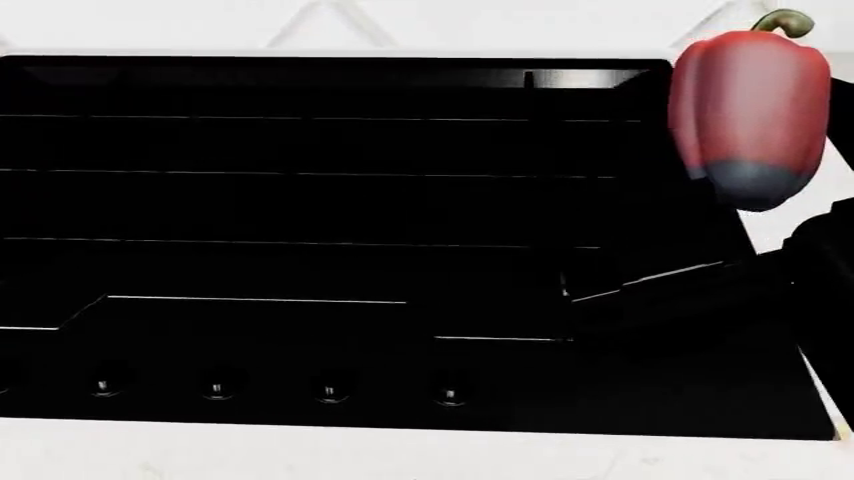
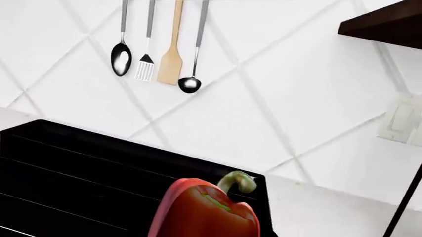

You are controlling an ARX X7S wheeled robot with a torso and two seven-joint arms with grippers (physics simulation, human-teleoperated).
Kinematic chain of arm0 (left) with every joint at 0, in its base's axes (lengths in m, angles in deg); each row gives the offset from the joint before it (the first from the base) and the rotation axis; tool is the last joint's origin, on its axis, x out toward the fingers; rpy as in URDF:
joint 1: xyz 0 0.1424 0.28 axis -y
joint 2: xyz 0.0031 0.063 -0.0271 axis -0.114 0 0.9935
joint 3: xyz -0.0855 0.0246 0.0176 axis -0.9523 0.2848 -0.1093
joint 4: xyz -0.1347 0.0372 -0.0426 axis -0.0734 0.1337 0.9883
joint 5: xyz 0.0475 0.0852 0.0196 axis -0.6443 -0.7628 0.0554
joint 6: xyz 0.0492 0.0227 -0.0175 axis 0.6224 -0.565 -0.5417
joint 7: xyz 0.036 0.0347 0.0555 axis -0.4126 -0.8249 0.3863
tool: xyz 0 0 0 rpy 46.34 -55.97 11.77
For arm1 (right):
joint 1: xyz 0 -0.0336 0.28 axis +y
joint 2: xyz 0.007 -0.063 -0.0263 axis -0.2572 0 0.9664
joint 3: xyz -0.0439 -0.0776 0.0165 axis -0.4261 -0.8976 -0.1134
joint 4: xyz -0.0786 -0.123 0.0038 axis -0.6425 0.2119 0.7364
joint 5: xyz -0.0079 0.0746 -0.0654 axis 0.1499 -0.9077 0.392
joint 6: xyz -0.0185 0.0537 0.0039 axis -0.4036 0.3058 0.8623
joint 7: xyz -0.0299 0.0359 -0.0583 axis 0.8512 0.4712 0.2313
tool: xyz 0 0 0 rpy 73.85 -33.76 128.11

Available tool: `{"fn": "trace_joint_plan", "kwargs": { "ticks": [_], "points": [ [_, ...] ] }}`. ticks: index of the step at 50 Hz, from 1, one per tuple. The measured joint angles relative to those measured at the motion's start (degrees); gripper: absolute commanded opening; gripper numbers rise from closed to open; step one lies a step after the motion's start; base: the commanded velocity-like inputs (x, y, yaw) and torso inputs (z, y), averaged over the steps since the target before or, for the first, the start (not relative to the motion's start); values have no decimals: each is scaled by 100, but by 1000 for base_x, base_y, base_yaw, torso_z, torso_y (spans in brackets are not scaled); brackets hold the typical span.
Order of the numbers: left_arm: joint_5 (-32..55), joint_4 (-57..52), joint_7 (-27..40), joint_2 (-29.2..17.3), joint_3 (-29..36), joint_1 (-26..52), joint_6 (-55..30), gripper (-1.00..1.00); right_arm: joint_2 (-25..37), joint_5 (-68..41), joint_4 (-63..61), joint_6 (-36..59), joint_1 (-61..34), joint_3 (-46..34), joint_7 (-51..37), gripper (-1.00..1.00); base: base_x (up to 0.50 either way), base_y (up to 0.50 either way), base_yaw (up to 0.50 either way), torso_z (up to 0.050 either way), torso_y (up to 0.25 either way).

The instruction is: Place the avocado, onion, tomato and bell pepper on the cutting board.

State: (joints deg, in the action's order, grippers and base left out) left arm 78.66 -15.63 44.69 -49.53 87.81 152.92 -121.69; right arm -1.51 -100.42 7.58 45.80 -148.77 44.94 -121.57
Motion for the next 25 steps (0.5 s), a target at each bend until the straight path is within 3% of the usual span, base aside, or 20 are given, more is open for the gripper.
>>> {"fn": "trace_joint_plan", "kwargs": {
  "ticks": [25],
  "points": [
    [-80,-33,-97,-27,-147,-179,34,-100,-62,-48,89,60,-229,-156,-59,-100,0,-500,0,1,0]
  ]
}}
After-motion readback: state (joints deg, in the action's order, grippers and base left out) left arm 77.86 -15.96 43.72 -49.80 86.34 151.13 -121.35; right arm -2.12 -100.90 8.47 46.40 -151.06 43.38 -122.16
